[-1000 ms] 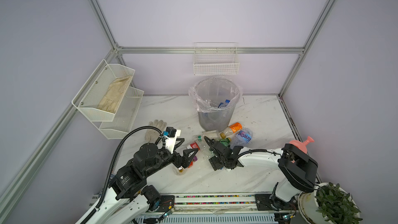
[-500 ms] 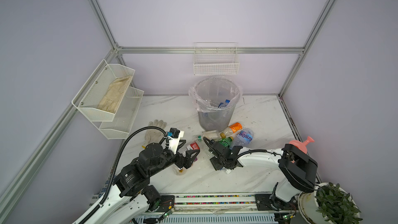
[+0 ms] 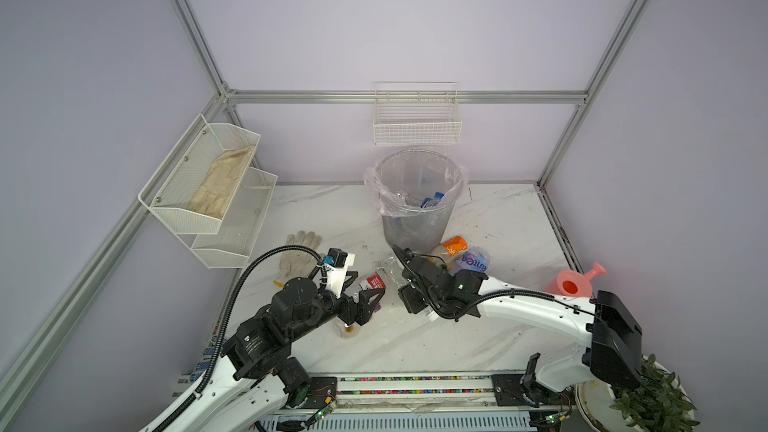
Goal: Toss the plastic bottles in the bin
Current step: 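Lift the blue-label Pocari bottle and carry it over the bin with the right gripper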
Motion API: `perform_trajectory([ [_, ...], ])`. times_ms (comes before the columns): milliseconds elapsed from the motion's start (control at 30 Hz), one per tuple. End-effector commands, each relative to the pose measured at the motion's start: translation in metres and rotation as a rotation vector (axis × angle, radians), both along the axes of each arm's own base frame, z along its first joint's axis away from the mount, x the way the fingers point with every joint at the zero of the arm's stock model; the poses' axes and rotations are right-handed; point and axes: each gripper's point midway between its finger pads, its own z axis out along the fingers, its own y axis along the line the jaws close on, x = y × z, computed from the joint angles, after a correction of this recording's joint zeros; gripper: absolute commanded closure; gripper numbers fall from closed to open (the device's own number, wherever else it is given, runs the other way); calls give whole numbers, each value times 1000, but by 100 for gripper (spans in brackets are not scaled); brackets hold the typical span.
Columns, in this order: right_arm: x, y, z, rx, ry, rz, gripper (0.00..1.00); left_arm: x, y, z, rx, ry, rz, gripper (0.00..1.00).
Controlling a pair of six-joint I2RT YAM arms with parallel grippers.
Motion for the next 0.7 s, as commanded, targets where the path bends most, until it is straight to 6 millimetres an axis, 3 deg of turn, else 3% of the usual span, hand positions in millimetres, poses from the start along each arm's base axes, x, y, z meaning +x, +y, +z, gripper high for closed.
perform_trajectory([
  [0,7,-7,43,40,-88,-35,62,2,-2,-3,-18,-12,5,8],
  [367,27,-4,195,211,-355,-36,61,1,-2,-3,-21,-12,3,8],
  [533,29,-5,250,241,-452,-10,61,1,-2,-1,-24,-14,1,8],
  [667,36,-1,281,239,-512,-7,60,1,-3,-1,-24,-12,3,8],
])
